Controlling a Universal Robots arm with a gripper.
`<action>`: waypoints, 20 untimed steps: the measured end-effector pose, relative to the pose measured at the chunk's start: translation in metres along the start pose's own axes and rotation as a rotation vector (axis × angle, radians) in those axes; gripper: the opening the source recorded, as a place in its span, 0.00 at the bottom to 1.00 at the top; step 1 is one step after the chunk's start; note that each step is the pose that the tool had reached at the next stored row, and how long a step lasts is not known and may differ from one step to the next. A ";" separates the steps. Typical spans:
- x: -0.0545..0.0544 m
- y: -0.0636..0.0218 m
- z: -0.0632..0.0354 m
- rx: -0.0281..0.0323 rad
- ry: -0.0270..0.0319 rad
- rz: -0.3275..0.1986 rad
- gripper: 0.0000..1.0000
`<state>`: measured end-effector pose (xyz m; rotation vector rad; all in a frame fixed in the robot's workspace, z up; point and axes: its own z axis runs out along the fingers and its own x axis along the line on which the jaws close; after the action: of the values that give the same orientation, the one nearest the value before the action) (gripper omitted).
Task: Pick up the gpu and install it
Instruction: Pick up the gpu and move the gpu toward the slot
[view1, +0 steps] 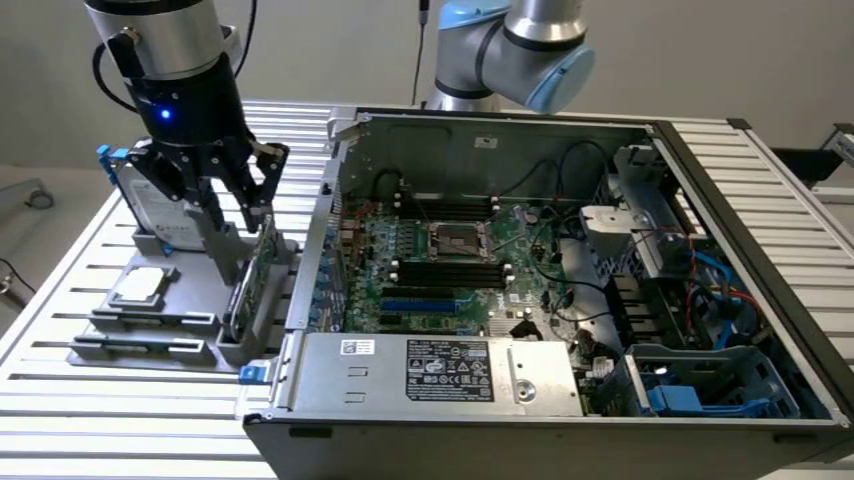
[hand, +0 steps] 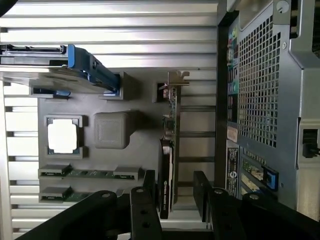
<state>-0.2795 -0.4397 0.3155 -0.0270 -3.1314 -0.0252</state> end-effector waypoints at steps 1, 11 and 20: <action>0.000 0.0000 0.0018 0.0000 0.0000 0.000 0.44; 0.000 -0.0003 0.0200 -0.0001 -0.0001 0.000 0.44; 0.003 -0.0006 0.0364 0.0000 0.0000 0.000 0.44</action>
<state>-0.2828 -0.4397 0.2792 -0.0270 -3.1314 -0.0253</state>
